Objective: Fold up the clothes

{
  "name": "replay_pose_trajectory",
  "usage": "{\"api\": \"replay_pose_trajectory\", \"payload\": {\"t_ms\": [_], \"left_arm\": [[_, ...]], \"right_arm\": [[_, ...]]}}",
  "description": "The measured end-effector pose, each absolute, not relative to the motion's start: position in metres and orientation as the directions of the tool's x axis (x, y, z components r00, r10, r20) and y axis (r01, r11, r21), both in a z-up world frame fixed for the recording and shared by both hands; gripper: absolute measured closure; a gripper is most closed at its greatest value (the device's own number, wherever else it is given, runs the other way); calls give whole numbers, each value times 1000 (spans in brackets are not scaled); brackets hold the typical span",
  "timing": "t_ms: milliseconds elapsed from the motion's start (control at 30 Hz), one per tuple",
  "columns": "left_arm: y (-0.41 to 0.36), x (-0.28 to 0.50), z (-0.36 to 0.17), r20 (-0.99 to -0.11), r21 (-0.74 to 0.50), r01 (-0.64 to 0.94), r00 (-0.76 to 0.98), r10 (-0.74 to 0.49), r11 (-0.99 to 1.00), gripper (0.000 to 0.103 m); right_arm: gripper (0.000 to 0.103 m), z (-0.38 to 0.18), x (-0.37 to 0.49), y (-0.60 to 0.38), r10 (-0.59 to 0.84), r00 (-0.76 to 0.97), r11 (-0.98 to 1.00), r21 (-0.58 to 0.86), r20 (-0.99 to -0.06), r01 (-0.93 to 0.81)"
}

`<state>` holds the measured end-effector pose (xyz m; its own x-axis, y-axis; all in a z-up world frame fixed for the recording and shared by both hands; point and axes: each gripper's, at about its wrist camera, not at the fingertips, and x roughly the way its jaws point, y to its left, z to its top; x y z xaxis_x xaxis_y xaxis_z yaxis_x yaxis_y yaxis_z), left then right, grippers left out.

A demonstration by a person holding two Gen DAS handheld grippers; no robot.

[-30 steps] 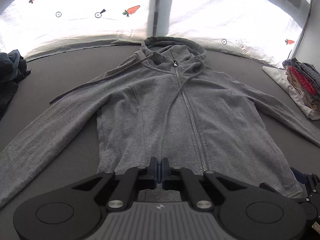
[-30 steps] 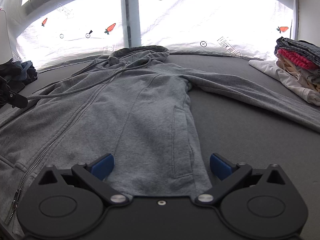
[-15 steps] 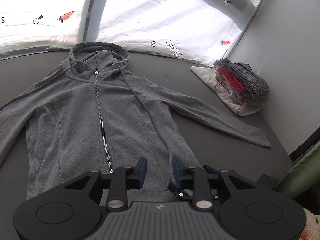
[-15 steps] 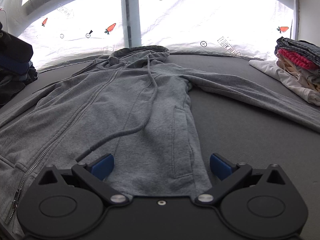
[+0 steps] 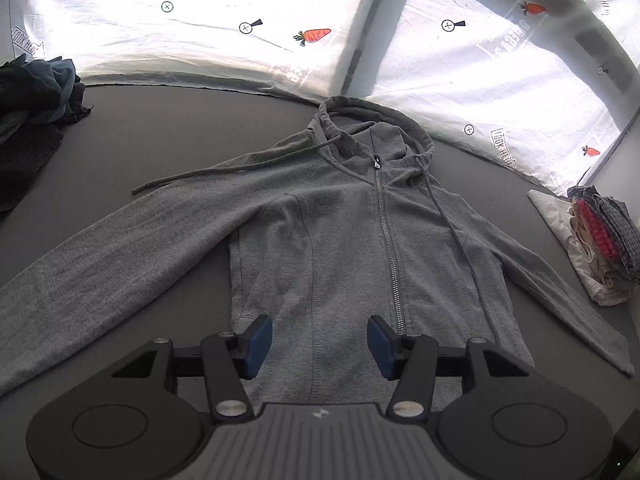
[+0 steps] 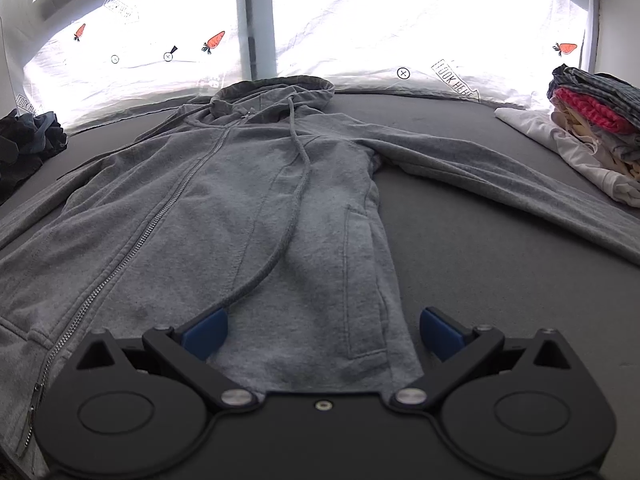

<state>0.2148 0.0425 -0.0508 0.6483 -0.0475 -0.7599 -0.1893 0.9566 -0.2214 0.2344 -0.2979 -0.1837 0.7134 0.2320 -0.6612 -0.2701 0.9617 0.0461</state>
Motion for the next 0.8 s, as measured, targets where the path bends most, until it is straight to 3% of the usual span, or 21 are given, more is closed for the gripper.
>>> {"api": "replay_pose_trajectory", "payload": {"t_ms": [100, 200, 567, 700, 800], "left_arm": [[62, 217, -50, -752, -190, -228, 659, 7, 955, 30], [84, 222, -52, -753, -165, -263, 656, 51, 950, 26], [165, 250, -76, -782, -192, -402, 614, 108, 895, 26], [185, 272, -85, -791, -153, -397, 599, 129, 905, 26], [199, 291, -95, -800, -115, -386, 583, 145, 915, 26]], "right_arm": [[0, -175, 249, -298, 244, 627, 948, 47, -740, -313], [0, -167, 264, -301, 210, 568, 962, 63, -796, -266], [0, -145, 333, -285, 176, 669, 984, 147, -722, -100], [0, -169, 363, -263, 140, 666, 989, 134, -732, -61], [0, -182, 369, -248, 86, 723, 996, 47, -686, -73]]}}
